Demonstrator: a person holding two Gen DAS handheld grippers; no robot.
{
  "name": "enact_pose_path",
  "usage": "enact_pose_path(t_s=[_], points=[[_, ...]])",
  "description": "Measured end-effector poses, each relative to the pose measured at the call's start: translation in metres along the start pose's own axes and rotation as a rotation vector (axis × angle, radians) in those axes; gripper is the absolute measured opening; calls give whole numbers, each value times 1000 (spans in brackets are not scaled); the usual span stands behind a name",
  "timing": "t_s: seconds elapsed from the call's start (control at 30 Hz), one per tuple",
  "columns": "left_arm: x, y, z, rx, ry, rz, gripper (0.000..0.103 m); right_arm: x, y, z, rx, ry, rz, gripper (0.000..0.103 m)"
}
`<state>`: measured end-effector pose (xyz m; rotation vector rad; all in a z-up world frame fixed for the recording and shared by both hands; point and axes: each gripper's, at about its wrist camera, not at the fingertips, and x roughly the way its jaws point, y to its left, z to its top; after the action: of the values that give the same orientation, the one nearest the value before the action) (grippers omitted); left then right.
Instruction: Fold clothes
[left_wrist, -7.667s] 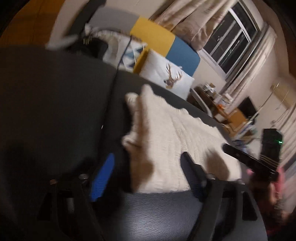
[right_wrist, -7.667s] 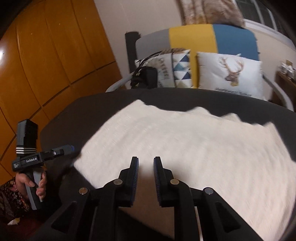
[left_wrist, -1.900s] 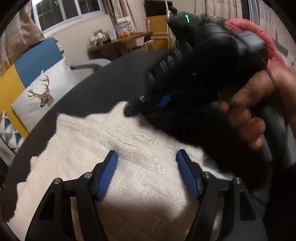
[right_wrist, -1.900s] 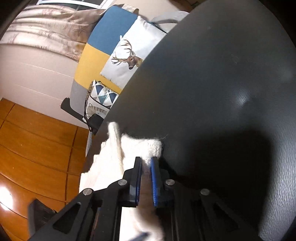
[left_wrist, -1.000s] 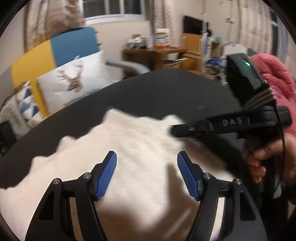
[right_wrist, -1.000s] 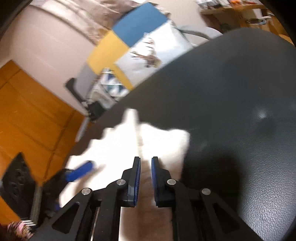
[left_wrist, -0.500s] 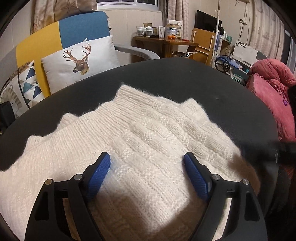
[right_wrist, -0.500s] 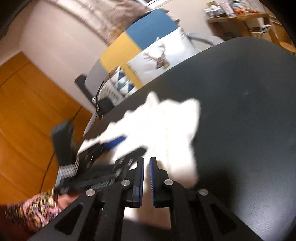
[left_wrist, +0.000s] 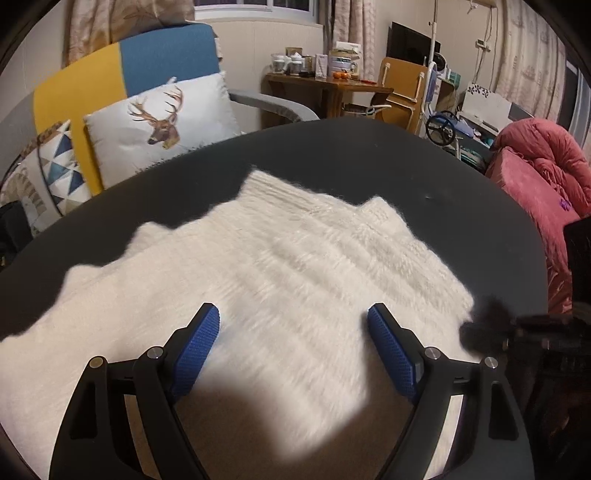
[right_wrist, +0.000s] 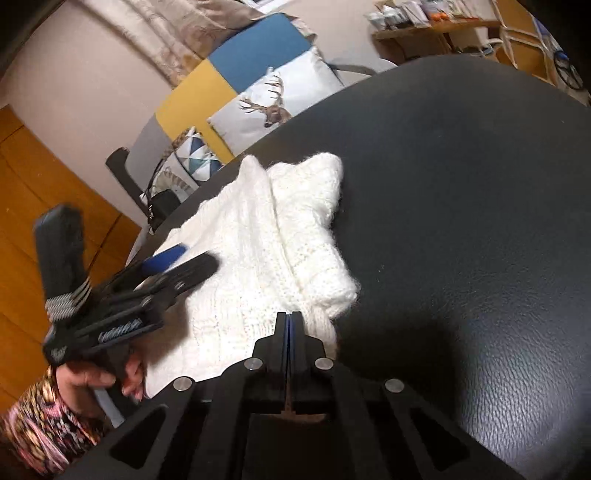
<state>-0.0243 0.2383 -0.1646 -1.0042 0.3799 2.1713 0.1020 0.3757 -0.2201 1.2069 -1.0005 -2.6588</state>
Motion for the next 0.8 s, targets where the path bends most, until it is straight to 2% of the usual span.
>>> enact_pose_path(t_s=[0.03, 0.1, 0.13, 0.2, 0.3, 0.4, 0.47, 0.53, 0.6, 0.63, 0.7, 0.8], points=[[-8, 6, -3, -11, 2, 9, 85, -8, 8, 3, -1, -26, 6, 4], [-28, 24, -14, -54, -7, 45, 85, -22, 28, 2, -73, -80, 22, 13], [-38, 33, -20, -77, -15, 66, 85, -25, 44, 3, -134, -90, 34, 13], [-51, 53, -33, -116, -35, 127, 85, -16, 69, 5, -223, -61, 46, 13], [-64, 80, -51, -165, -27, 233, 85, 17, 97, 8, -305, -10, 11, 13], [-82, 110, -67, -225, -48, 338, 85, 35, 107, 11, -342, -11, -43, 13], [-91, 129, -76, -256, -62, 409, 85, 39, 106, 13, -365, -18, -119, 13], [-92, 149, -86, -296, -44, 462, 85, 42, 105, 15, -388, -25, -196, 13], [-90, 167, -96, -363, -42, 405, 85, 44, 94, 14, -381, -11, -252, 9], [-89, 170, -99, -381, -53, 385, 85, 44, 87, 14, -369, -16, -235, 9], [-86, 171, -101, -386, -62, 384, 88, 43, 84, 12, -367, -27, -238, 8], [-84, 167, -100, -370, -62, 400, 88, 47, 95, 13, -401, -20, -291, 9]])
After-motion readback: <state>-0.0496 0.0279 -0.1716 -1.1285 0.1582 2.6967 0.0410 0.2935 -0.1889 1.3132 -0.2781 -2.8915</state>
